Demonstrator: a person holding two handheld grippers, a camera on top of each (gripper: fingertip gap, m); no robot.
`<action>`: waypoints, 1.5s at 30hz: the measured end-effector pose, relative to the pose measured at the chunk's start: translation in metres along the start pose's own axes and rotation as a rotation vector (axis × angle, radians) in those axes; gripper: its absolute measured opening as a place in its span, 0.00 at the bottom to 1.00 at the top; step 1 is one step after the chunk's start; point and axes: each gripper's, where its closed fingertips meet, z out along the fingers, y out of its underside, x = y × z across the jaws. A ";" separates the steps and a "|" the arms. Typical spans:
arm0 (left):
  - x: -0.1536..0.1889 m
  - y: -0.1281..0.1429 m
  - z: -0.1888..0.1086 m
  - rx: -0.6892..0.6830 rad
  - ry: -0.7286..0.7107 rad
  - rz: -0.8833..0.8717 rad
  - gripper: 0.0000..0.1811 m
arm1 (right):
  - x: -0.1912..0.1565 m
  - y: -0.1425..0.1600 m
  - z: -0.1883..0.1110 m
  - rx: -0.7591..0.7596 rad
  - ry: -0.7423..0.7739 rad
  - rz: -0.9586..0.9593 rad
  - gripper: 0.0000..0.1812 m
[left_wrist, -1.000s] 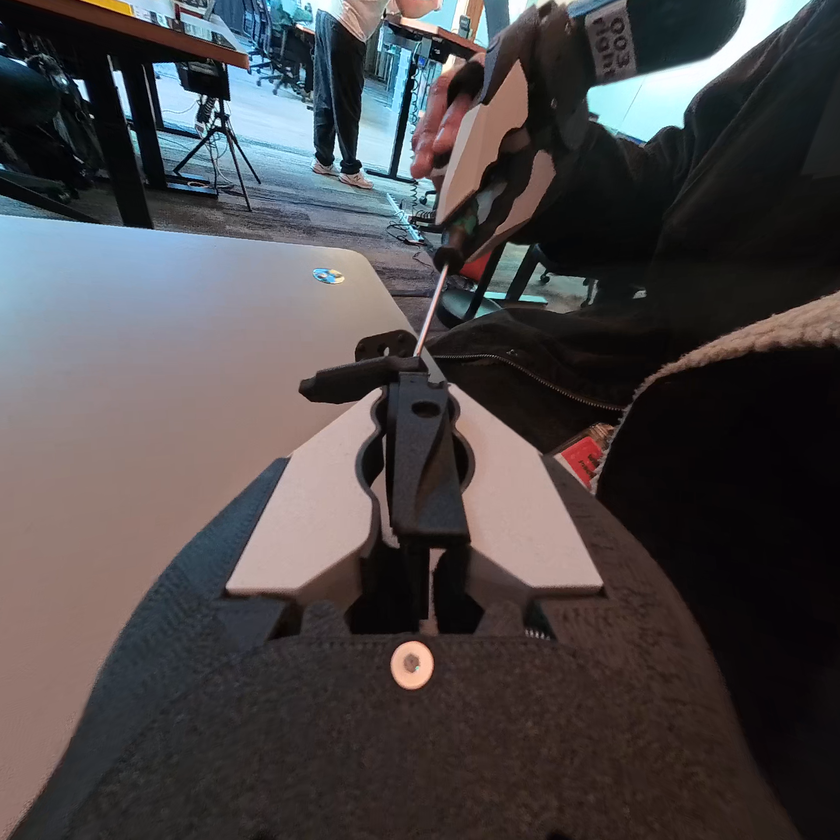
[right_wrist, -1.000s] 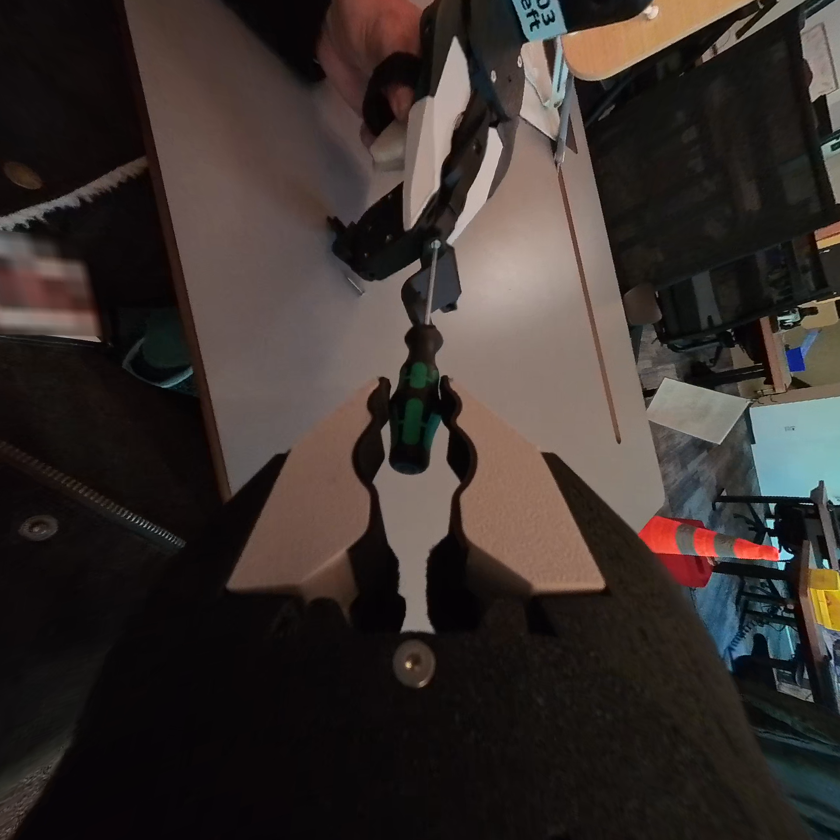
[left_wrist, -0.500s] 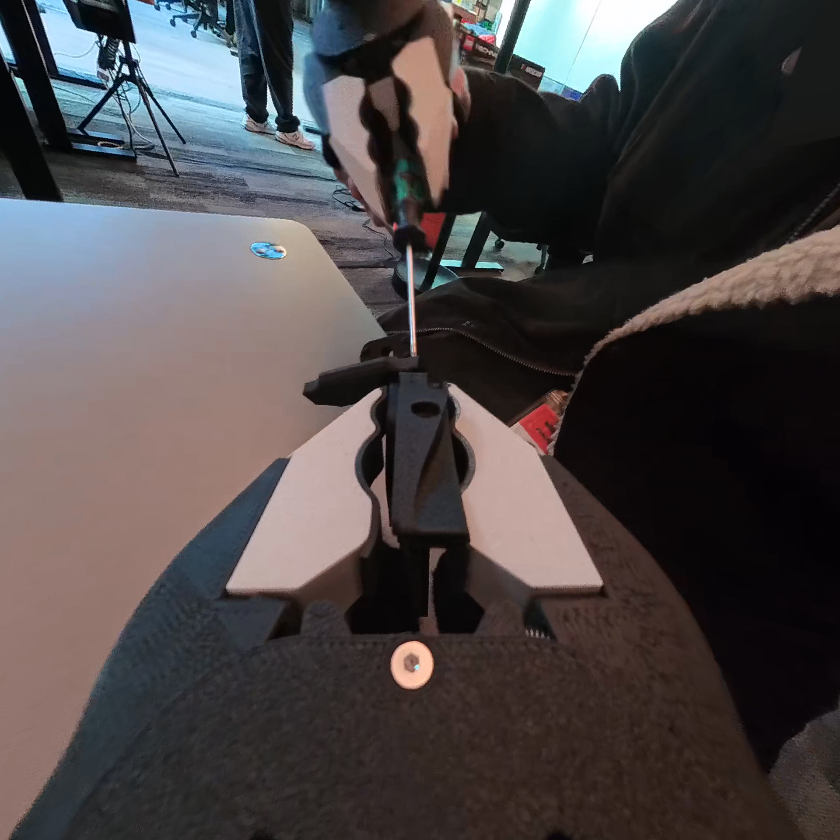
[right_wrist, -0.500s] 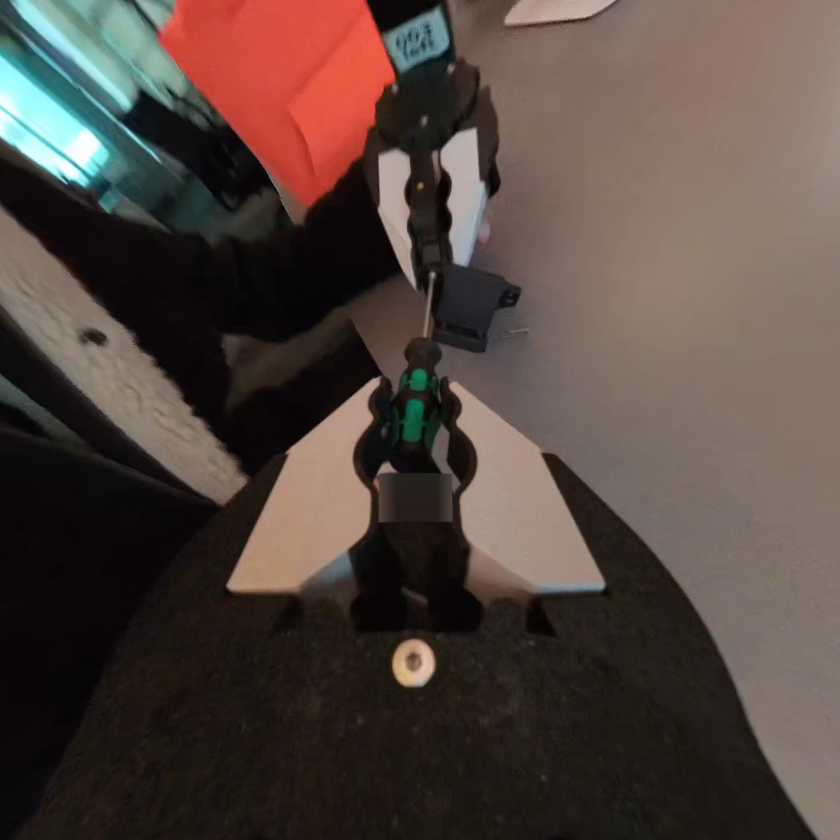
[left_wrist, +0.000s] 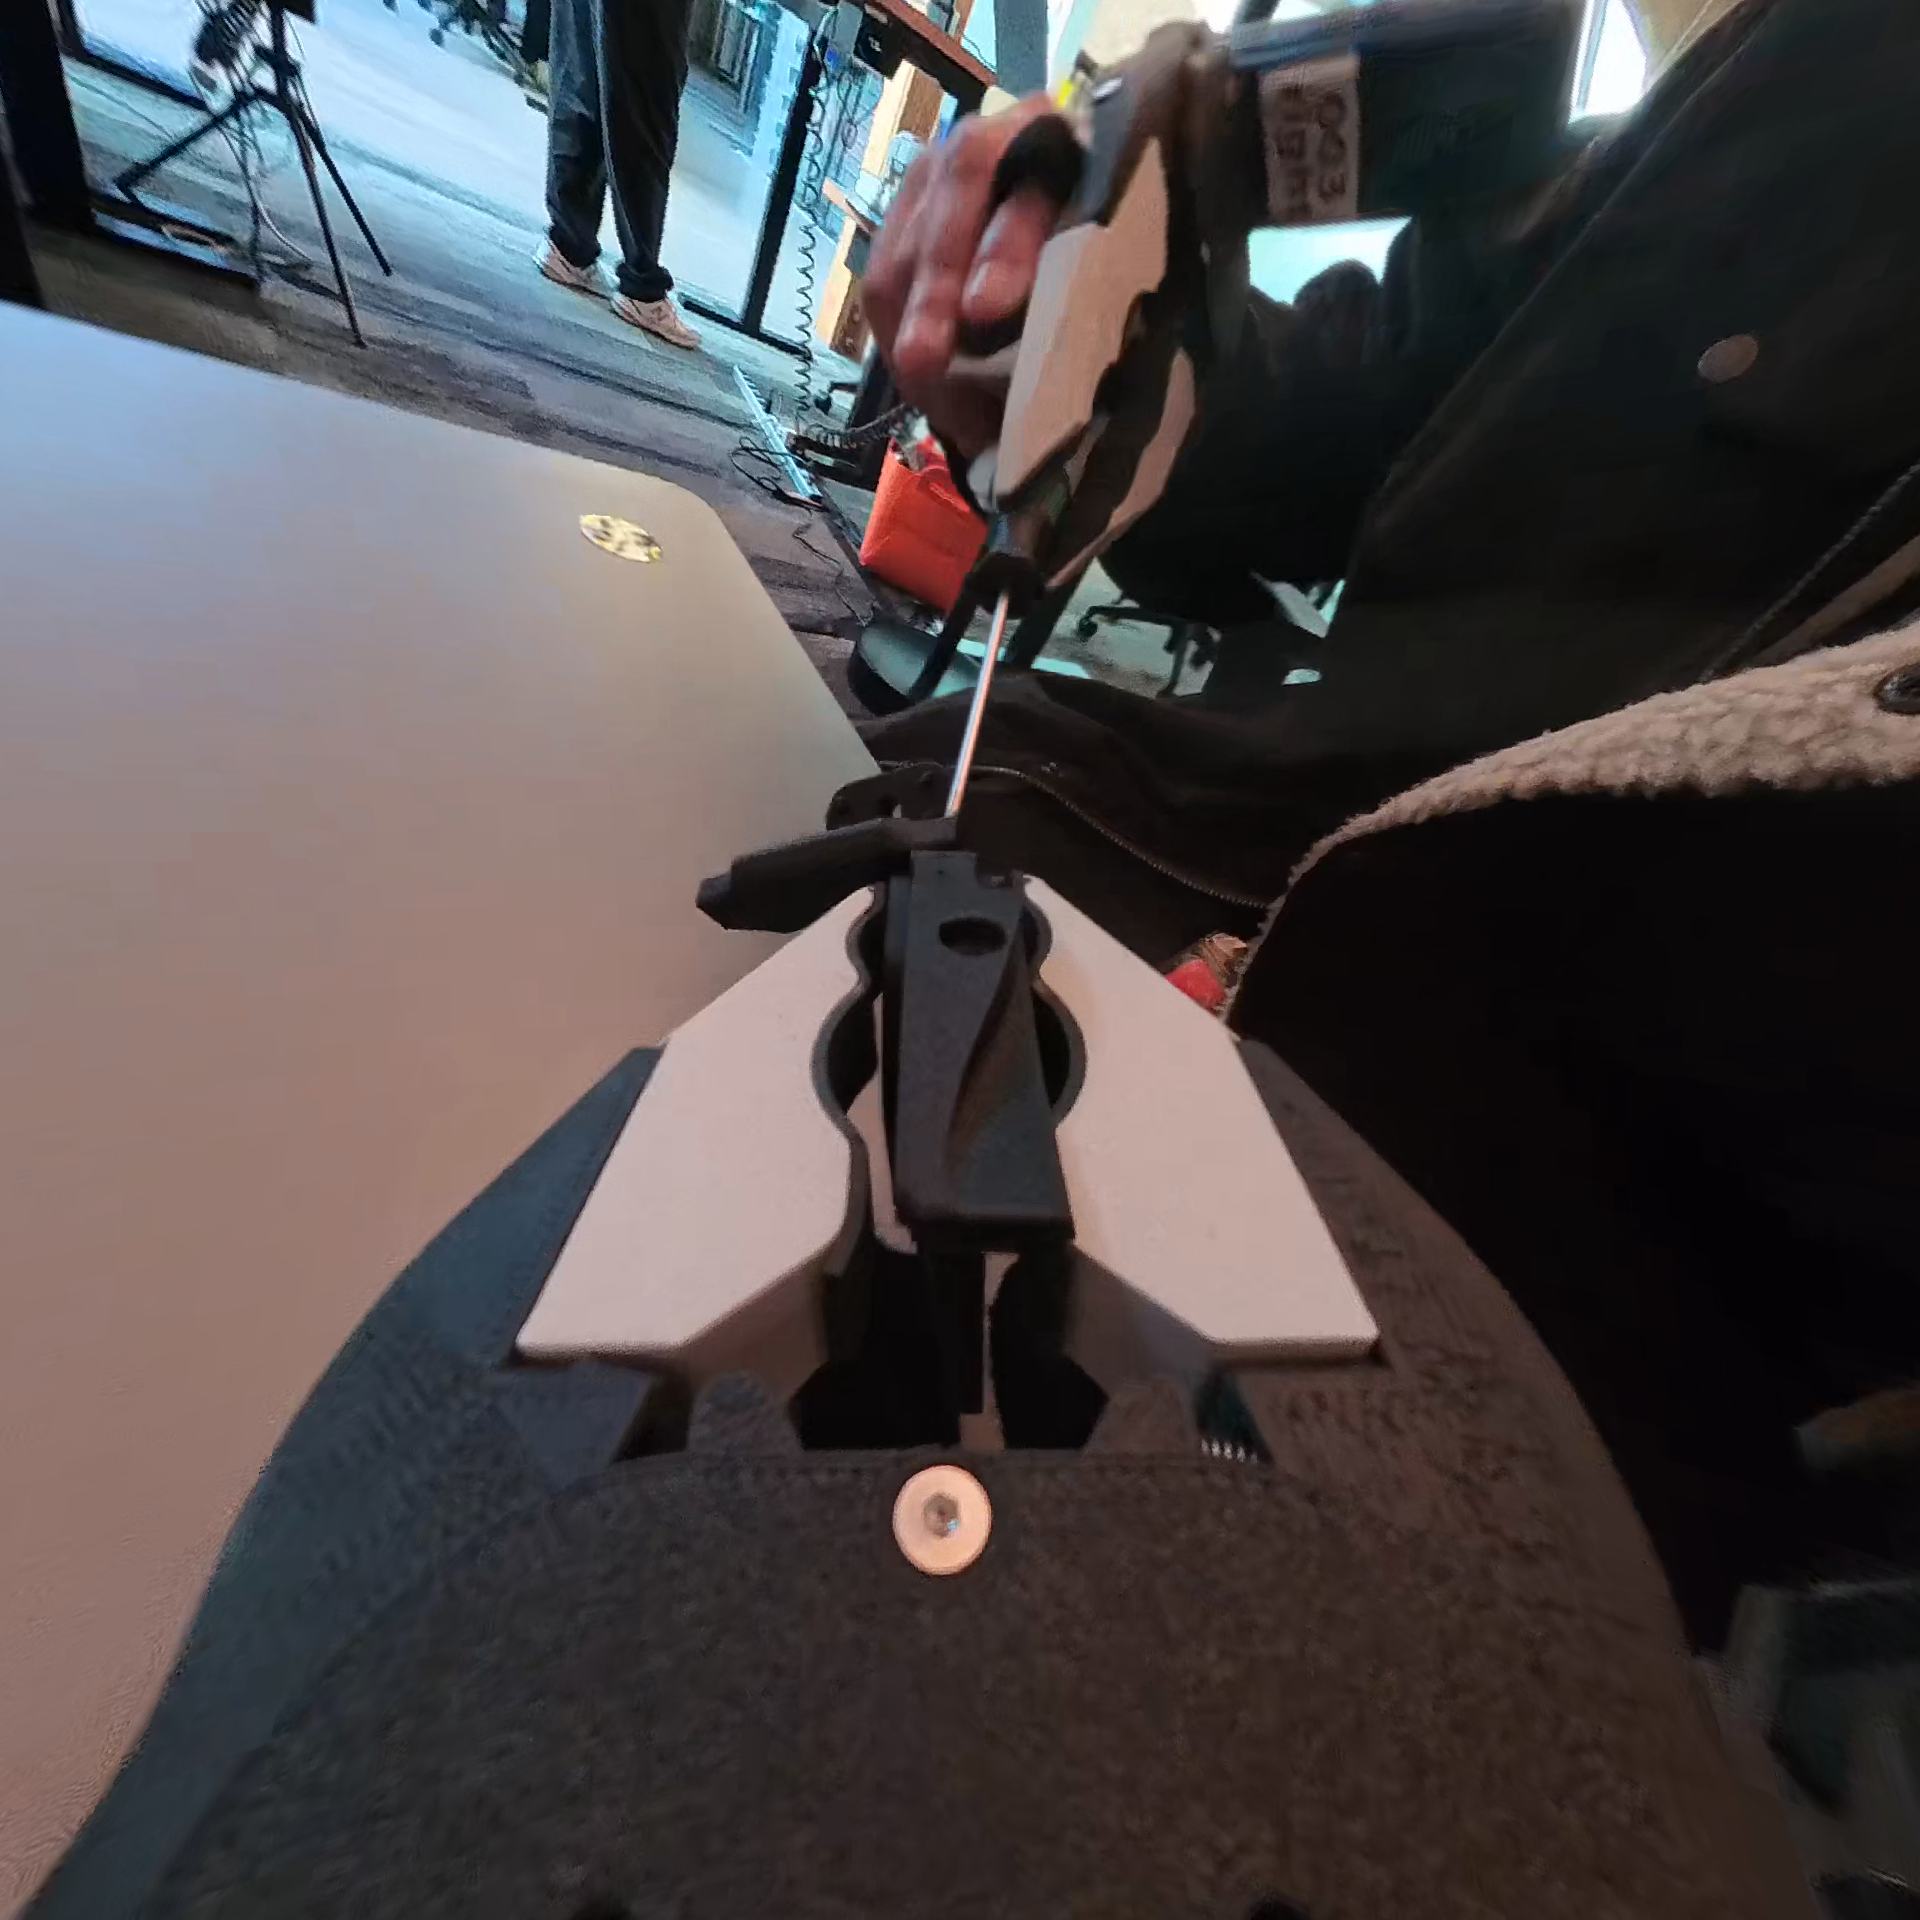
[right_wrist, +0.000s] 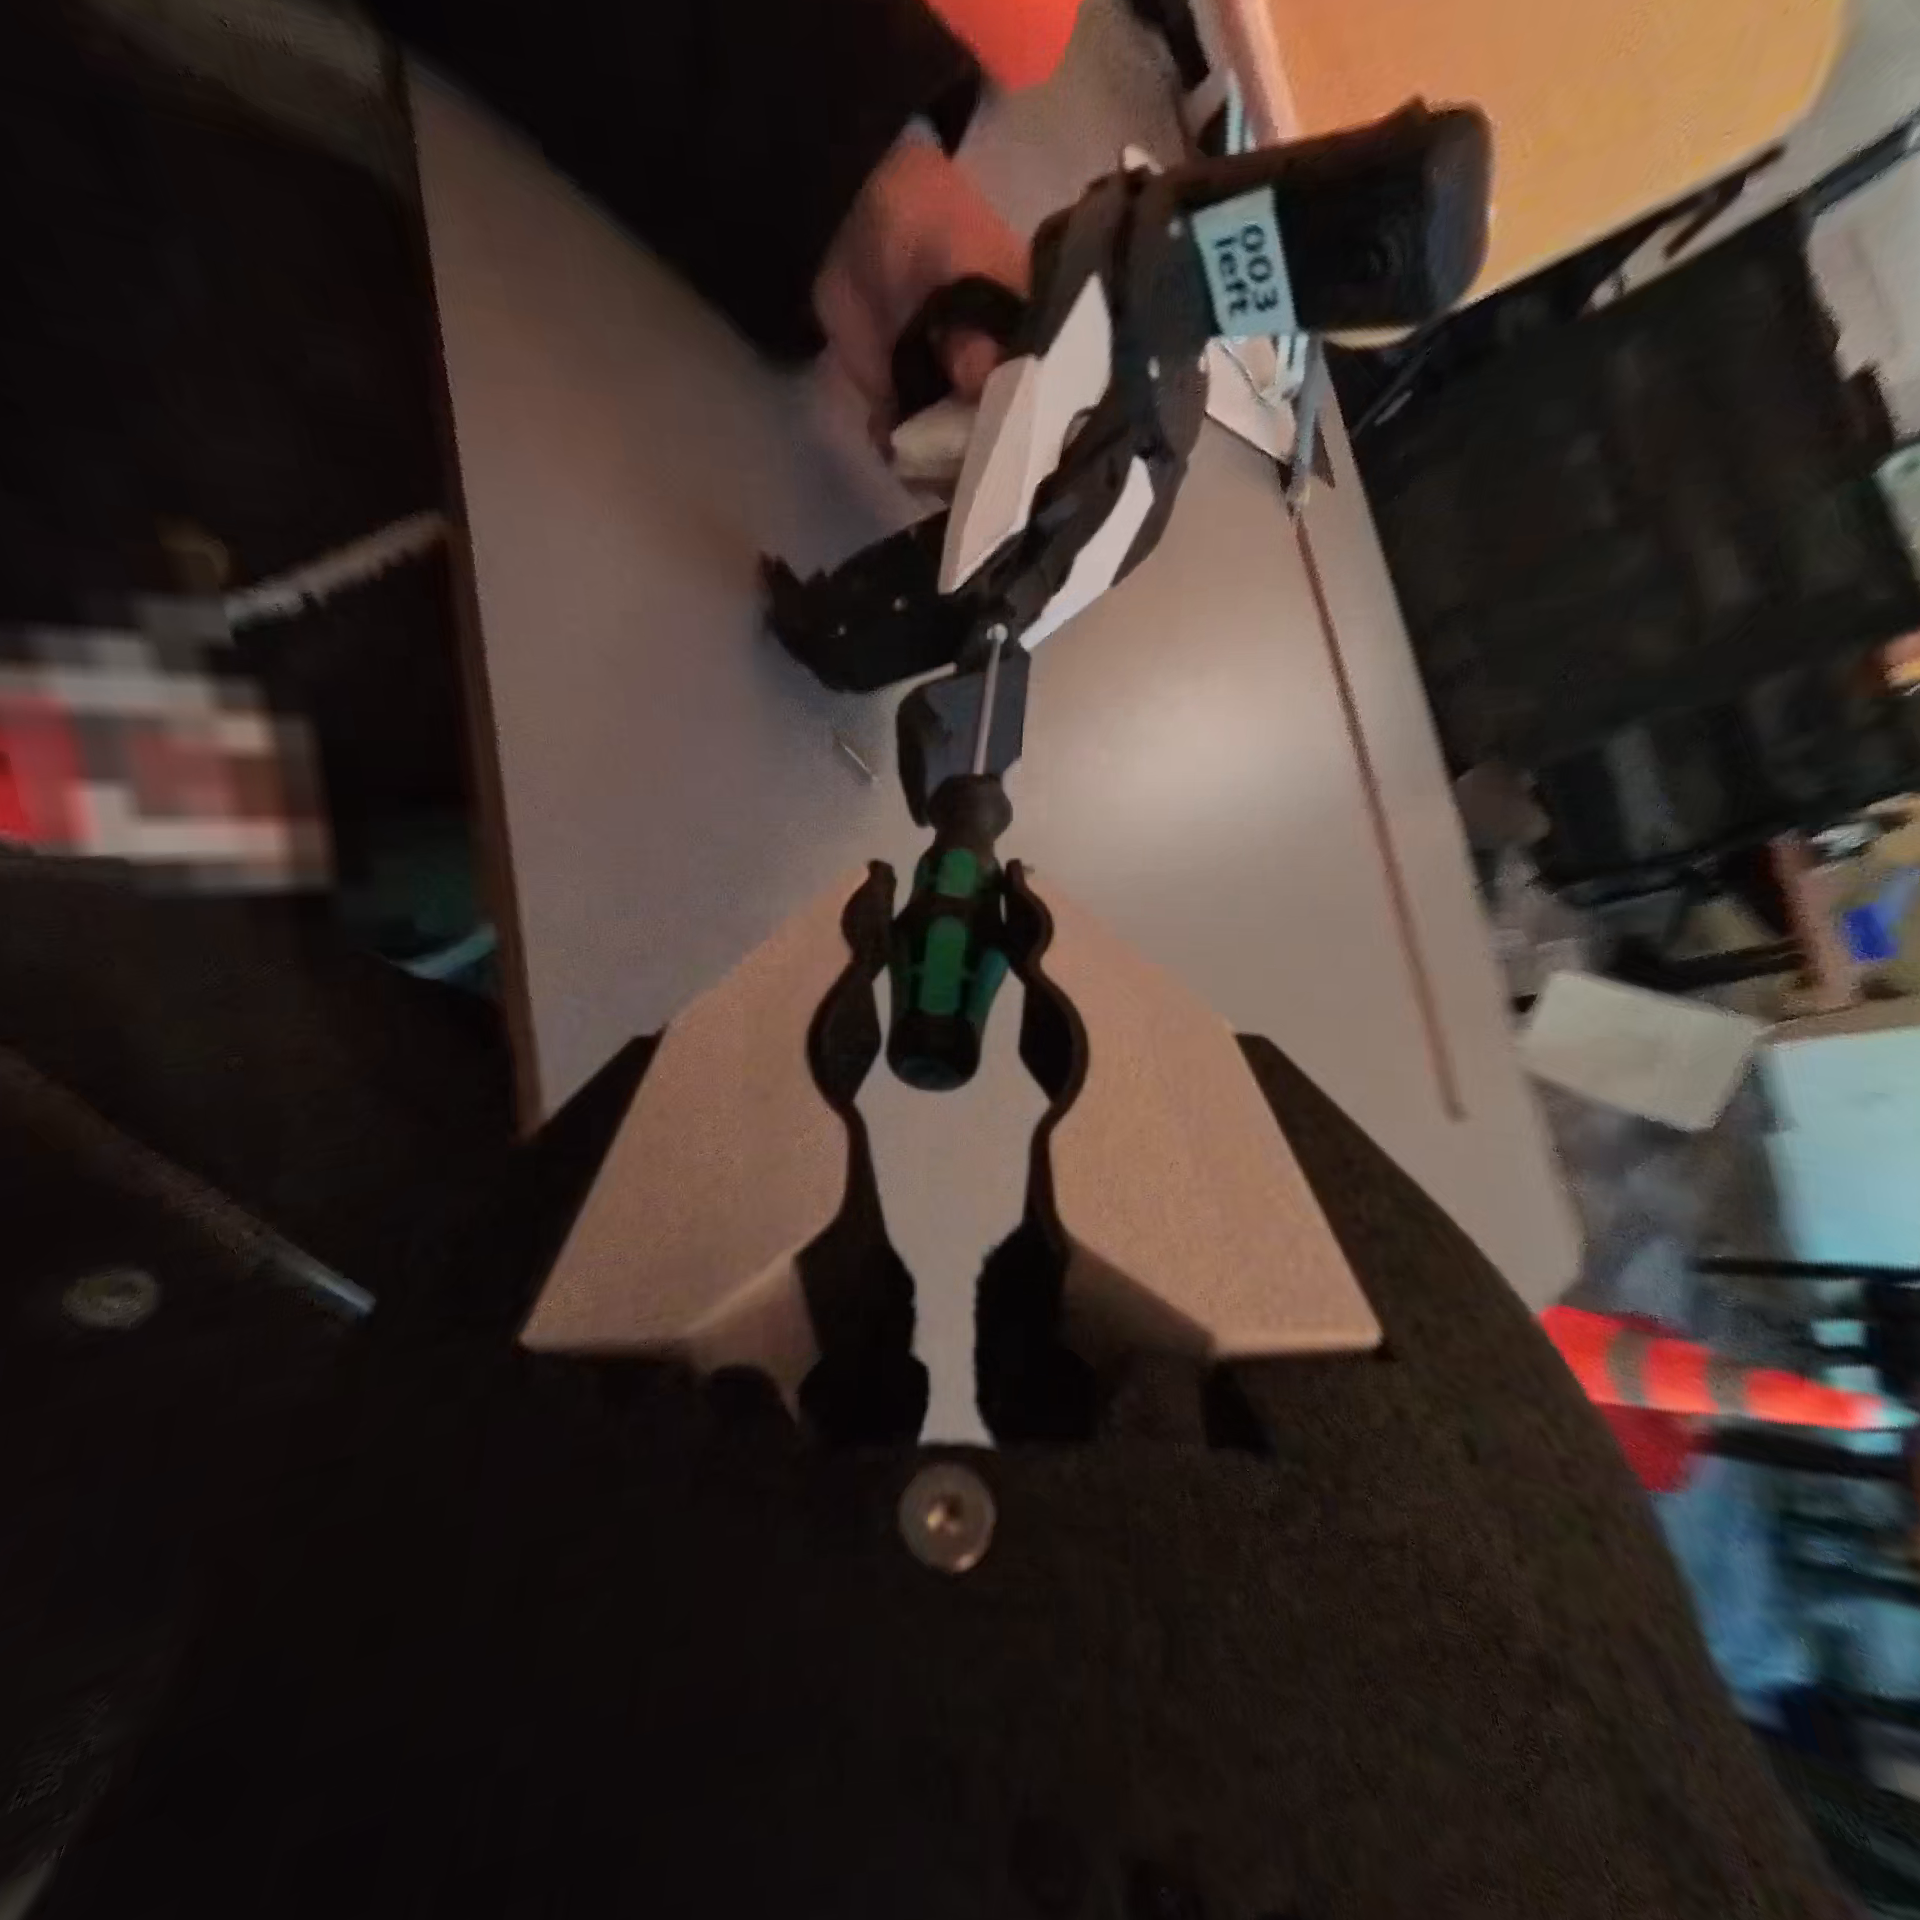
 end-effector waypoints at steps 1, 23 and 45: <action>0.000 0.001 0.000 0.004 0.010 -0.015 0.12 | 0.003 -0.001 0.003 -0.032 0.032 -0.151 0.11; -0.022 0.011 -0.006 -0.062 -0.080 -0.144 0.12 | -0.005 0.062 0.054 -0.062 0.013 0.283 0.09; -0.009 -0.004 -0.009 0.015 -0.032 -0.076 0.12 | 0.000 0.021 0.021 0.632 -0.626 2.236 0.36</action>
